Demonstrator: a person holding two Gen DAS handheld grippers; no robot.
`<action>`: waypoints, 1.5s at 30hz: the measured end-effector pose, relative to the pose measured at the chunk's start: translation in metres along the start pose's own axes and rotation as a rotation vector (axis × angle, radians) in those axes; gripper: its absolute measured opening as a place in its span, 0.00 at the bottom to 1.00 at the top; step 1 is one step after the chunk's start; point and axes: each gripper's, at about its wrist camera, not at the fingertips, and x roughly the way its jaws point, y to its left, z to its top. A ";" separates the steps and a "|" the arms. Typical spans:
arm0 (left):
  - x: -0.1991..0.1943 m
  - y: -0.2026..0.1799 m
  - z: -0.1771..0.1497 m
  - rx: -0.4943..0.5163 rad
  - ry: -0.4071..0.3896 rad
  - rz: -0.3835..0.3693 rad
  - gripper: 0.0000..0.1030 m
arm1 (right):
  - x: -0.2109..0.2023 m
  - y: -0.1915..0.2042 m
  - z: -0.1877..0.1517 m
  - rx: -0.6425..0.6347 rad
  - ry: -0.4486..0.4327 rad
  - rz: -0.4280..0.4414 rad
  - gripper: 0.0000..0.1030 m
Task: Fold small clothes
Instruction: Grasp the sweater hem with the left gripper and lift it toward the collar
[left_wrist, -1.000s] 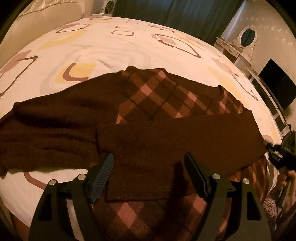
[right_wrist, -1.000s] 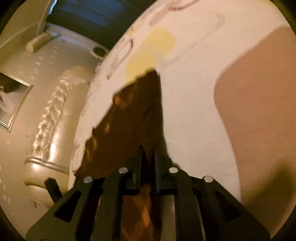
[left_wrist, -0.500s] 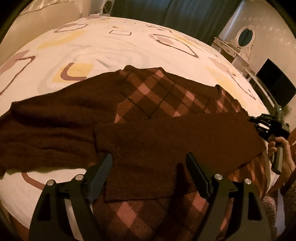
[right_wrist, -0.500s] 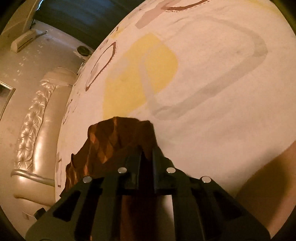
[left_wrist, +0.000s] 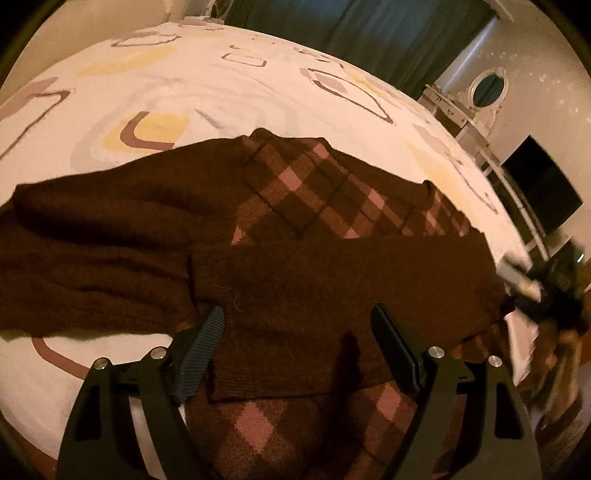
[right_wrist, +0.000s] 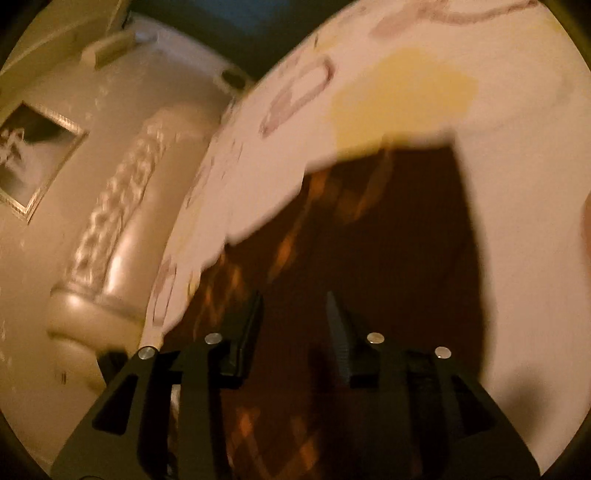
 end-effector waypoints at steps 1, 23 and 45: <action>-0.001 0.002 0.001 -0.015 0.000 -0.014 0.78 | 0.010 -0.002 -0.007 -0.002 0.033 -0.025 0.35; -0.196 0.289 -0.109 -0.565 -0.278 0.028 0.78 | 0.027 -0.004 -0.011 0.040 0.044 -0.053 0.49; -0.174 0.363 -0.126 -0.708 -0.397 -0.077 0.43 | 0.036 0.003 -0.010 0.058 0.024 -0.071 0.53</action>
